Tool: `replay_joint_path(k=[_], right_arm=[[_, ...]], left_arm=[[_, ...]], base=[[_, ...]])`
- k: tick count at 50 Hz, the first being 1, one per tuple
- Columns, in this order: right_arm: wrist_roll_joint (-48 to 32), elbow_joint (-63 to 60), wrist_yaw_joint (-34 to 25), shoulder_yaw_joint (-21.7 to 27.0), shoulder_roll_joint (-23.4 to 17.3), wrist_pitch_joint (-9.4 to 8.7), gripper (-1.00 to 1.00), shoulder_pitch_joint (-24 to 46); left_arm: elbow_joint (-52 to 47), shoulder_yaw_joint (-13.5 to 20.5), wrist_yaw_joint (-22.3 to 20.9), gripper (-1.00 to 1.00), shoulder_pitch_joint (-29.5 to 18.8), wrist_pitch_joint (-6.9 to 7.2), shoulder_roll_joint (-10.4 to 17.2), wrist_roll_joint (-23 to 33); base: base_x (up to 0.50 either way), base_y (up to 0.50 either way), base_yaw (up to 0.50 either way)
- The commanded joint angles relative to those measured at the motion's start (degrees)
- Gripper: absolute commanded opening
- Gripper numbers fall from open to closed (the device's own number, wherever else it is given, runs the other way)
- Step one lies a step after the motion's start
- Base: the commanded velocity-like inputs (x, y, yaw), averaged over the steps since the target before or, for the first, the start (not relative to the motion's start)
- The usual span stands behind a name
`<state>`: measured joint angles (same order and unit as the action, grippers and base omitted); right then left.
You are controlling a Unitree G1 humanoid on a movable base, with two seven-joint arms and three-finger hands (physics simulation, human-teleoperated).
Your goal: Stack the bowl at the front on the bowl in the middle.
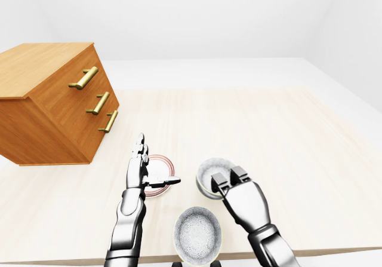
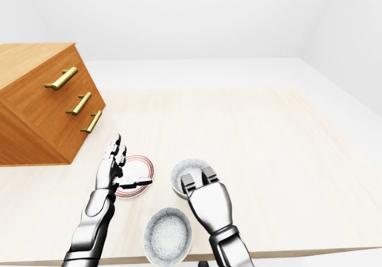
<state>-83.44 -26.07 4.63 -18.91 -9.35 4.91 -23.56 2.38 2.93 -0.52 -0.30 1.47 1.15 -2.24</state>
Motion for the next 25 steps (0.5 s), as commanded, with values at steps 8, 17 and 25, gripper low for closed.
replay_joint_path(k=[8,17,25], right_arm=[[-0.76,0.87,1.37,-1.52,-0.11,-0.47,-1.0,0.7],[-1.21,1.88,1.6,-2.48,-0.05,-0.94,-1.0,1.23],[-1.4,3.13,2.13,-3.2,-0.18,-1.3,-1.0,1.68]], left_arm=[[-0.1,-0.05,-0.03,1.0,0.08,0.05,-0.02,-0.02],[-0.13,-0.03,-0.04,1.0,0.06,0.07,0.0,0.01],[-0.14,-0.02,-0.03,1.0,0.06,0.1,-0.01,0.01]], base=[[0.0,0.0,0.0],[0.0,0.0,0.0],[0.0,0.0,0.0]])
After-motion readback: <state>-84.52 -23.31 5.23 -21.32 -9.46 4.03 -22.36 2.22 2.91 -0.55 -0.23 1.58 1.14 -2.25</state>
